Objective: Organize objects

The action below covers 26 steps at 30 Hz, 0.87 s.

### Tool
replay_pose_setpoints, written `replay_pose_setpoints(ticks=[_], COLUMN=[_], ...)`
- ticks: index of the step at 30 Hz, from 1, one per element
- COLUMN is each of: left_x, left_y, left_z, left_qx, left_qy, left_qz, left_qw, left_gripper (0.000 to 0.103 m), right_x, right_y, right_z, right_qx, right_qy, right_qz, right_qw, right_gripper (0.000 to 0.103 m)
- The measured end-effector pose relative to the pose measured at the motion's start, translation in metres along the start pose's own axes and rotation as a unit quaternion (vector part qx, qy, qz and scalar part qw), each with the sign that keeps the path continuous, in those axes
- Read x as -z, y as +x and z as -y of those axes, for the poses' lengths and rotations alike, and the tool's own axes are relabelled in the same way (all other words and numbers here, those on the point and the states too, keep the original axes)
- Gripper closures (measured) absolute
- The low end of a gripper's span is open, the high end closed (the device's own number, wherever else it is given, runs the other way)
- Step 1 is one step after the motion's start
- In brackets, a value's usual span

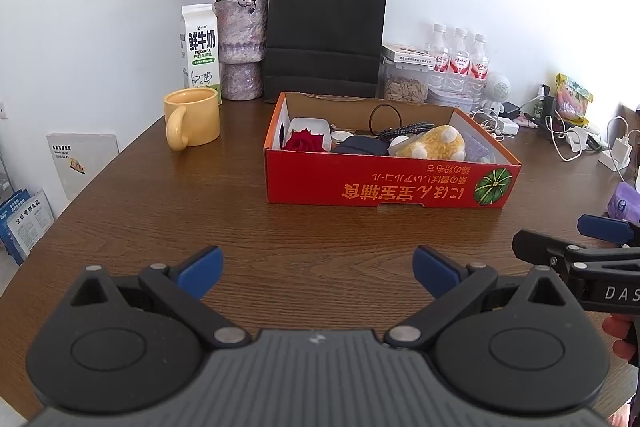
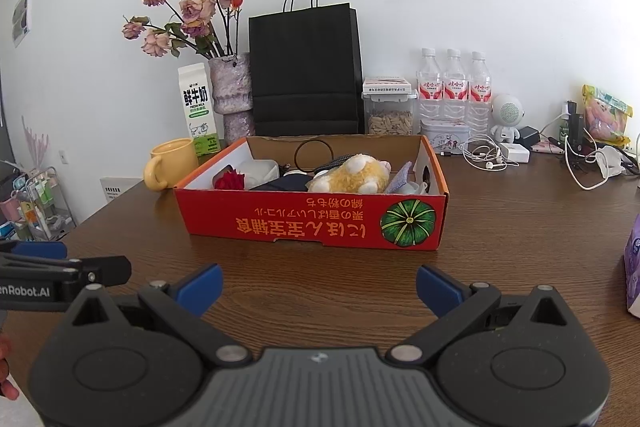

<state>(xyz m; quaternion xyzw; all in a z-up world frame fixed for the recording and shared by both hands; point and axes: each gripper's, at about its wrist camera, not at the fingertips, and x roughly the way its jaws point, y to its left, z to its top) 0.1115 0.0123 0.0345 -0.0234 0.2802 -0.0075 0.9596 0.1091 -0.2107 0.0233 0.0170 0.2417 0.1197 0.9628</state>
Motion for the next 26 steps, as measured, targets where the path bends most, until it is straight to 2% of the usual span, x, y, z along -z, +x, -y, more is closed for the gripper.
replay_pose_setpoints(ticks=[26], left_x=[0.0014], left_y=[-0.0016], left_z=[0.0029], left_qx=[0.01], left_qy=[-0.001], left_qz=[0.004], left_qw=[0.9999], left_gripper=[0.0], right_x=[0.0023], right_y=[0.0015], right_z=[-0.0048], right_qx=[-0.002], right_qy=[-0.002], right_qz=[-0.002], right_qw=[1.0], right_gripper=[0.0])
